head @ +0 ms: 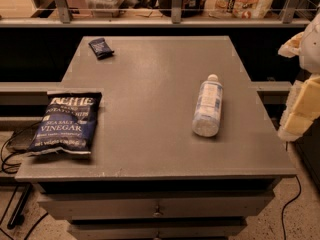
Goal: Move rxbar blueberry near blue chip bag
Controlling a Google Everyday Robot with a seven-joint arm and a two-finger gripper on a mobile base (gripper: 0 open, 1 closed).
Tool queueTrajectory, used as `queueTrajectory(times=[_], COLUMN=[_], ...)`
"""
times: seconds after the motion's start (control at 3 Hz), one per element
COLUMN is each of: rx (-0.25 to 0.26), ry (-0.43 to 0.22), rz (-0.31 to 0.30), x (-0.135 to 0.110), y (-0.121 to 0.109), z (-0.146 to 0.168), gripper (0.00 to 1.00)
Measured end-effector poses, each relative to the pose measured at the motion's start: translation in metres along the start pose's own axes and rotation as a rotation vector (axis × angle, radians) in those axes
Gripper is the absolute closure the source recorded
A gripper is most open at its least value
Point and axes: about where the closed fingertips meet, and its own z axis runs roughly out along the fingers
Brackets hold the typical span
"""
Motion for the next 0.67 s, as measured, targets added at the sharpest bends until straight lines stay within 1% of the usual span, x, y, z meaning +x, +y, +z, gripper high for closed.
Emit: queueTrajectory(times=[0.67], rx=[0.000], ry=[-0.002], rz=[0.000], x=[-0.0003], y=[-0.0003], z=[0.0002], gripper=[0.00])
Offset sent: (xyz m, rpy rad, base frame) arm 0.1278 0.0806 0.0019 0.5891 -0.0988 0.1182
